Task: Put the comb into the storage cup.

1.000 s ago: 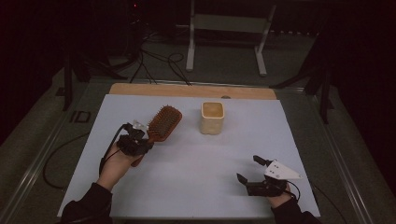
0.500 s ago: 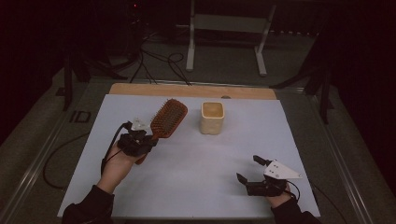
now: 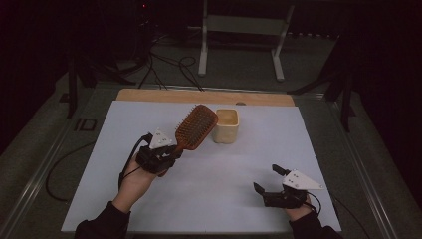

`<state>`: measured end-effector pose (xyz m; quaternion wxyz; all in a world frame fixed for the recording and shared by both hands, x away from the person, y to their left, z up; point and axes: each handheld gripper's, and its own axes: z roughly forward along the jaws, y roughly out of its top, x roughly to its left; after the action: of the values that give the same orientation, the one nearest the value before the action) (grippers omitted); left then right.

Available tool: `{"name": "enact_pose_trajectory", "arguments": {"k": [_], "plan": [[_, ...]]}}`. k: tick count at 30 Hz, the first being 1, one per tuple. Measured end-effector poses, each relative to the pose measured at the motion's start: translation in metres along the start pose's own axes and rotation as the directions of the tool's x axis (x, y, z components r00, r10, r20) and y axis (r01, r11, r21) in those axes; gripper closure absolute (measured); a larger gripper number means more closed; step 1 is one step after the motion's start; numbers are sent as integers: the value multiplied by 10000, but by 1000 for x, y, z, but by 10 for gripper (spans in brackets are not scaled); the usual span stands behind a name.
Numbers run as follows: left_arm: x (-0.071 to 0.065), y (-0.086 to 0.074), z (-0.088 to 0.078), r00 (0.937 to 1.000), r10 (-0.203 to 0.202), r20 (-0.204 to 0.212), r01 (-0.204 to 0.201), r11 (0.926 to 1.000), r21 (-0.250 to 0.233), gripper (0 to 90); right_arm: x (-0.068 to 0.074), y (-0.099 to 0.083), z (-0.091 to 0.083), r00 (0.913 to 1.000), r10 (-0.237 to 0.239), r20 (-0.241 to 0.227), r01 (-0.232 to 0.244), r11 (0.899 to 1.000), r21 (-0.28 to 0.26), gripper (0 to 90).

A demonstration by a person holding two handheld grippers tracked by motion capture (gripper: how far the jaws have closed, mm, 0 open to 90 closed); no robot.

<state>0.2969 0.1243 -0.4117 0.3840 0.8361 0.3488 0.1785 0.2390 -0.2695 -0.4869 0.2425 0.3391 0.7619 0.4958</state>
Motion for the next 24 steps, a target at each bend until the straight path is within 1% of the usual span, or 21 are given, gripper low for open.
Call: {"name": "enact_pose_trajectory", "arguments": {"k": [1, 2, 3, 4, 5, 6, 8, 9, 10, 11, 12, 14, 15, 17, 19, 21, 22, 23, 24], "plan": [[0, 0, 0, 10000, 0, 0, 0, 10000, 0, 734, 0, 0, 0, 10000, 0, 0, 0, 10000, 0, 92], [-2, 0, 1, 9999, 73, 114, -73, 10000, 26, 734, 0, 2, -1, 10000, 25, 36, -25, 10000, -7, 93], [-5, 0, 1, 9998, 192, 109, -192, 9998, -21, 735, 0, 4, -2, 9999, 0, 144, 0, 10000, 38, 93], [-10, 0, 2, 9991, 358, 212, -357, 9993, -52, 734, 1, 8, -6, 9997, 60, 253, -59, 10000, -4, 92], [-10, 0, 2, 9991, 358, 212, -357, 9993, -52, 734, 1, 8, -6, 9997, 60, 253, -59, 10000, -4, 92], [-12, -1, 2, 9988, 448, 193, -446, 9990, -102, 735, 1, 13, -10, 9991, 87, 419, -89, 10000, 44, 92], [-16, -1, 3, 9979, 540, 369, -534, 9984, -175, 734, 1, 16, -12, 9991, 173, 394, -171, 9998, -52, 93], [-18, -2, 4, 9973, 646, 342, -638, 9977, -242, 734, 1, 19, -14, 9991, 267, 330, -262, 9996, -136, 92], [-20, -2, 5, 9968, 697, 395, -686, 9972, -287, 734, 0, 22, -15, 9987, 348, 360, -345, 9993, -106, 92], [-20, -2, 6, 9957, 774, 507, -762, 9968, -252, 734, 0, 25, -17, 9986, 368, 371, -363, 9992, -137, 93], [-22, -3, 7, 9953, 861, 442, -846, 9958, -343, 734, 0, 29, -18, 9986, 356, 382, -349, 9992, -203, 93], [-24, -5, 8, 9943, 903, 562, -879, 9952, -430, 734, 1, 36, -21, 9989, 259, 397, -248, 9994, -257, 93], [-25, -6, 9, 9940, 926, 587, -891, 9943, -594, 734, 1, 42, -22, 9993, 165, 341, -153, 9993, -327, 92], [-26, -7, 9, 9931, 960, 671, -908, 9930, -758, 734, 4, 52, -24, 9997, 46, 242, -36, 9991, -422, 92], [-27, -9, 10, 9926, 945, 769, -882, 9927, -819, 734, 7, 63, -24, 10000, -14, 74, 18, 9985, -550, 92], [-30, -10, 11, 9915, 1081, 724, -1019, 9912, -845, 734, 9, 73, -23, 10000, 22, -47, -25, 9980, -637, 93], [-30, -11, 12, 9907, 1094, 808, -1025, 9911, -844, 734, 10, 76, -23, 9999, 73, -118, -81, 9975, -697, 92], [-32, -13, 13, 9906, 1171, 713, -1108, 9900, -871, 734, 12, 81, -22, 9996, 136, -232, -152, 9973, -716, 92], [-32, -13, 13, 9904, 1161, 755, -1092, 9899, -907, 734, 13, 86, -19, 9996, 153, -240, -169, 9973, -708, 92]]}}
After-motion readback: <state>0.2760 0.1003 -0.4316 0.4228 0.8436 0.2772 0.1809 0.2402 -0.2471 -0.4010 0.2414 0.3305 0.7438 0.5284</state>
